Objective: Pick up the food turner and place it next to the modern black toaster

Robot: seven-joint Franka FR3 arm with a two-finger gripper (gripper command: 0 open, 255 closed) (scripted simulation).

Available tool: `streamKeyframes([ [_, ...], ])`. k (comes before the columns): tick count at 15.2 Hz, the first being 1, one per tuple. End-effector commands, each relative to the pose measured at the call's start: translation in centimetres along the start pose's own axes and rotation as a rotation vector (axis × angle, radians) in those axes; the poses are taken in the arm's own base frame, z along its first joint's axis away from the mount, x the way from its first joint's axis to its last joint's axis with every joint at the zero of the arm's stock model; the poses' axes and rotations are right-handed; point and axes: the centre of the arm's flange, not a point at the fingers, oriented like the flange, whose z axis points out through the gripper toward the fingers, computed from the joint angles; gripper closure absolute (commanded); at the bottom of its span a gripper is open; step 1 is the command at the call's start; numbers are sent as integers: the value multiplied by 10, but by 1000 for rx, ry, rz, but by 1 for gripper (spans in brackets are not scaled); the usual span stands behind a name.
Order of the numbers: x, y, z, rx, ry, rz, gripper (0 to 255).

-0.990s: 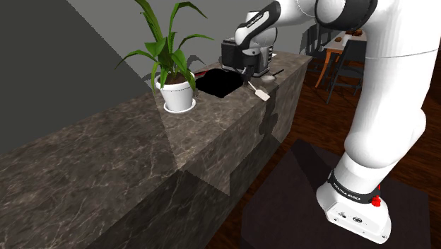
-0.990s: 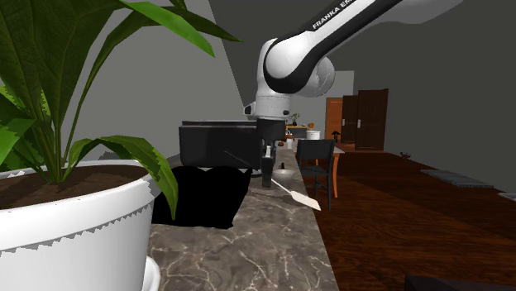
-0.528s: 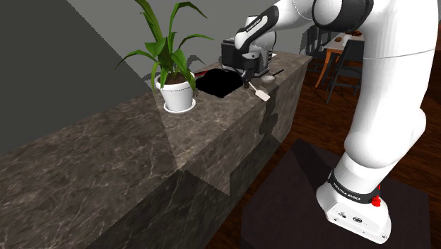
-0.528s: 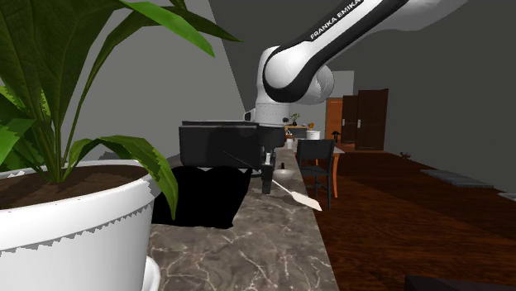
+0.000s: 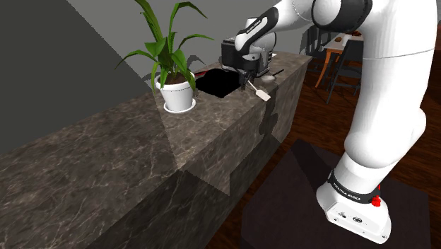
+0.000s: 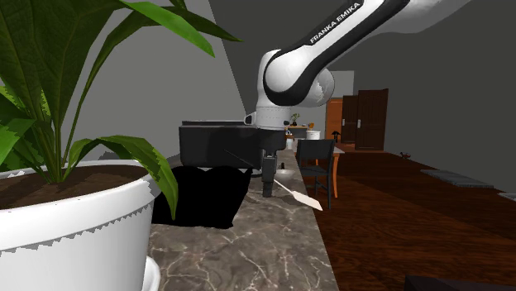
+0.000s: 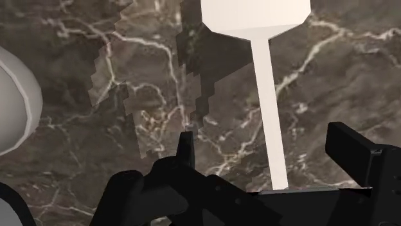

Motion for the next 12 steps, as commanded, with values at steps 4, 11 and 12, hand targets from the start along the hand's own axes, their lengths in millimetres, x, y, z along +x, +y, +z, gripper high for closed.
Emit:
streamKeyframes([
  [4,0,0,-51,0,0,0,0],
  [11,0,0,-51,0,0,0,0],
  [12,0,0,-51,0,0,0,0],
])
